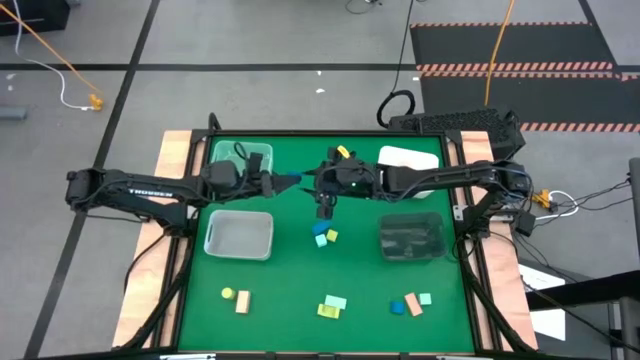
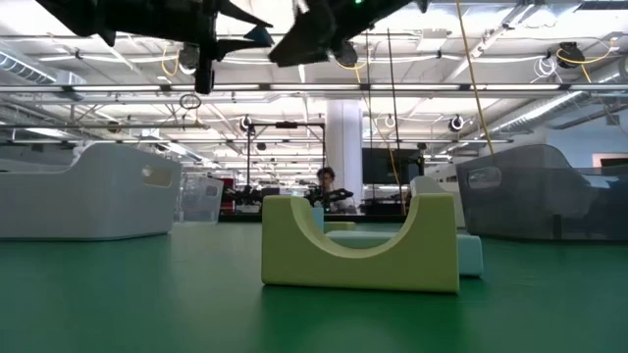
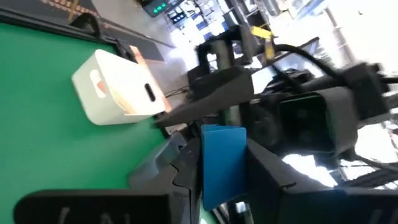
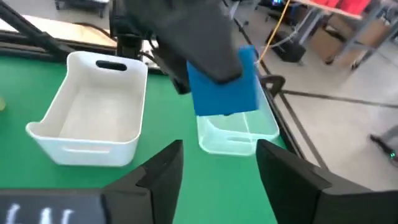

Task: Sort & place blocks by color
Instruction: Put the top blue block into the white transparent bin

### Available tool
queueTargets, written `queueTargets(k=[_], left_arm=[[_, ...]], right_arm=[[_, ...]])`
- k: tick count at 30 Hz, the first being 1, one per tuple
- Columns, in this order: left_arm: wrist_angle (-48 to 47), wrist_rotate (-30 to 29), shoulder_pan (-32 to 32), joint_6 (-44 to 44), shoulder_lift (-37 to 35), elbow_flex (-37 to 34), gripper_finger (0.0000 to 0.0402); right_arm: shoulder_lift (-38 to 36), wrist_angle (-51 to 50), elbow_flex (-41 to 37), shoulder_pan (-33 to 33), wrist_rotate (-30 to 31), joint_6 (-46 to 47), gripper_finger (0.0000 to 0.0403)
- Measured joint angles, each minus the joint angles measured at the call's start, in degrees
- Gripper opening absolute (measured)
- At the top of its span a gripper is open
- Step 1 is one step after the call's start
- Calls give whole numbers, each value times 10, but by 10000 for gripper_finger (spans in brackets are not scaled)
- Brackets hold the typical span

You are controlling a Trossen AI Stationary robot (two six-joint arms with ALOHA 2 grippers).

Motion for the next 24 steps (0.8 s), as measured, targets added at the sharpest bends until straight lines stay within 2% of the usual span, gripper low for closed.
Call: queueTargets(k=[4,8,16,24], left_arm=[[-1,-2,18,7,0,0,86],[-30,-2,50,46,0,0,86],[-203,-2,153,104,0,-1,86],[-341,-2,236,149,-2,-1,86]], right_arm=[[-37,-76,1,0,37,30,223],[-73,-152,0,0,42,108,232],[-131,-283,1,6,42,260,222],[-136,-381,1,7,42,426,222]])
